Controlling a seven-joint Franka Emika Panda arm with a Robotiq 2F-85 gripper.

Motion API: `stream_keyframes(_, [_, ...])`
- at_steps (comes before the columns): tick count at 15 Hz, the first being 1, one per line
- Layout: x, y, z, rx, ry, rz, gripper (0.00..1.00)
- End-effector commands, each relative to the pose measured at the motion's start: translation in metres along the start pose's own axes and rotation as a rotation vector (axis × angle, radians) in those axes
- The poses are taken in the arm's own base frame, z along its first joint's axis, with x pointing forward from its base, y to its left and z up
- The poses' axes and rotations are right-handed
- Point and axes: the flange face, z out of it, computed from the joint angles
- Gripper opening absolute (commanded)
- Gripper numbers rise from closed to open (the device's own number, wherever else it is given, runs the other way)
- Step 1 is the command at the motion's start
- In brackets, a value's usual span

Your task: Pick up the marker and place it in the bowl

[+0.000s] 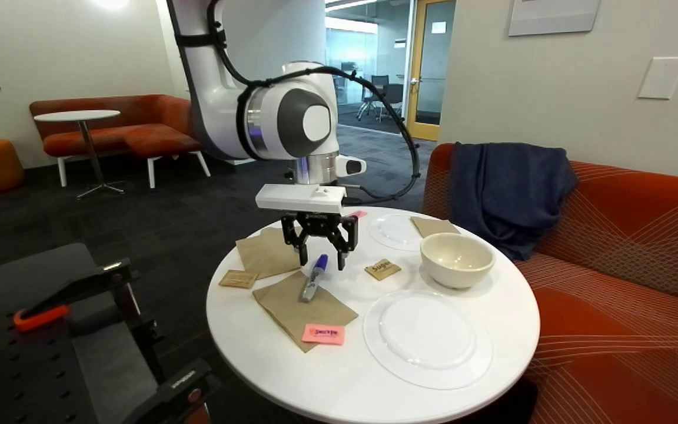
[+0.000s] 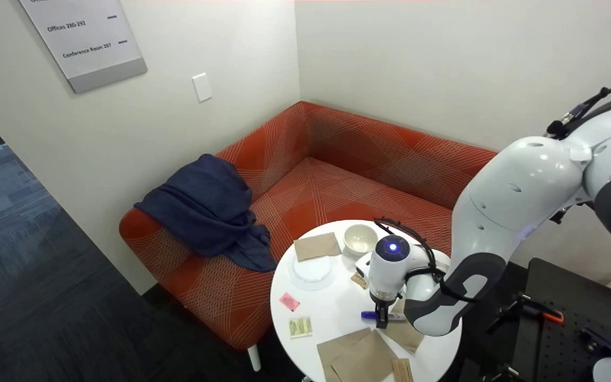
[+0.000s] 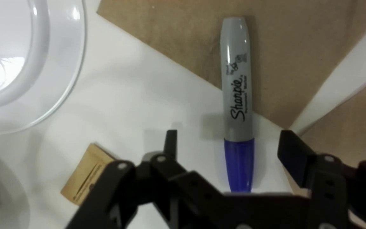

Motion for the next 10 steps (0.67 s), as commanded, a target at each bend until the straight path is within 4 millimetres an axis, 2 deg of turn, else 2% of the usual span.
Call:
stream_keyframes(1, [0.0038,0.0009,0.0036,-0.001,-0.006,0.009,0.50])
stream_keyframes(7, [0.0022,0.0020,0.0067,0.002,-0.013,0.009,0.05])
stream_keyframes(8, [0.0032,0.0023,0.0058,0.002,-0.013,0.009,0.02])
stream_keyframes(9, [0.0038,0.0026,0.0058,0.002,-0.014,0.009,0.06])
stream_keyframes(10, [0.0040,0.0028,0.0045,0.003,-0.013,0.010,0.06])
